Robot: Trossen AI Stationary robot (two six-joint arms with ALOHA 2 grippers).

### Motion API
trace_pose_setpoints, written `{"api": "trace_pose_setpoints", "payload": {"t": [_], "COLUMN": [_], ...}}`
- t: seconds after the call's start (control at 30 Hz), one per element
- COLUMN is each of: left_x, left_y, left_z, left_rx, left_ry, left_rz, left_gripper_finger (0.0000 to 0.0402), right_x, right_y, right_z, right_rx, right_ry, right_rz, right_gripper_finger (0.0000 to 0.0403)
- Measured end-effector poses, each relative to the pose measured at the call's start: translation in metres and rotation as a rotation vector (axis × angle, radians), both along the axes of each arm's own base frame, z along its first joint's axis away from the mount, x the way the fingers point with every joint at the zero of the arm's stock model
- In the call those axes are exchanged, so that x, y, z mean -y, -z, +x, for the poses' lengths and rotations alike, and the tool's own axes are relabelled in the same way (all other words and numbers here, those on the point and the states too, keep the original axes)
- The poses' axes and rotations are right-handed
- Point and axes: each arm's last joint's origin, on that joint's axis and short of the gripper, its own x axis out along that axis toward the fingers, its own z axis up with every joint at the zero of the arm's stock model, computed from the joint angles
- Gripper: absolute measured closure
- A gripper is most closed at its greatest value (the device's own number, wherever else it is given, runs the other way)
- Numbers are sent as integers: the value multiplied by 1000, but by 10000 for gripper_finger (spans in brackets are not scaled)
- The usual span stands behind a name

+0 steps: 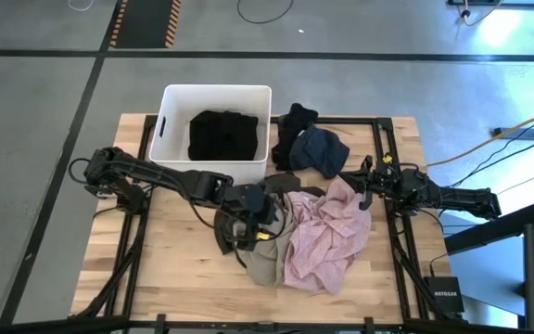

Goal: Sort clothes
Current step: Put the light green shirt into the bin

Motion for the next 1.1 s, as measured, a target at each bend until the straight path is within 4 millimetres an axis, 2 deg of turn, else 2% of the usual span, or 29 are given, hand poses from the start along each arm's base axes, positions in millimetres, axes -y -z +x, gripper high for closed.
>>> {"api": "trace_pose_setpoints", "payload": {"t": [0.33, 0.7, 0.97, 1.1], "left_x": [0, 4, 4, 5], "left_y": [5, 45, 61, 66], "left_z": [5, 16, 18, 20], "left_rx": [6, -174, -245, -243], "left_ry": [-2, 15, 20, 9], "left_rz": [4, 47, 108, 206], "left_gripper_finger": [219, 219, 220, 244], "right_x": [-1, -1, -1, -1], "right_y": [0, 0, 0, 0], "right_z": [0, 0, 0, 0], "right_rx": [2, 0, -2, -3], "right_ry": [-19, -20, -20, -19], "right_rz": [-2, -2, -2, -2], "right_gripper_finger": [388, 388, 388, 388]}}
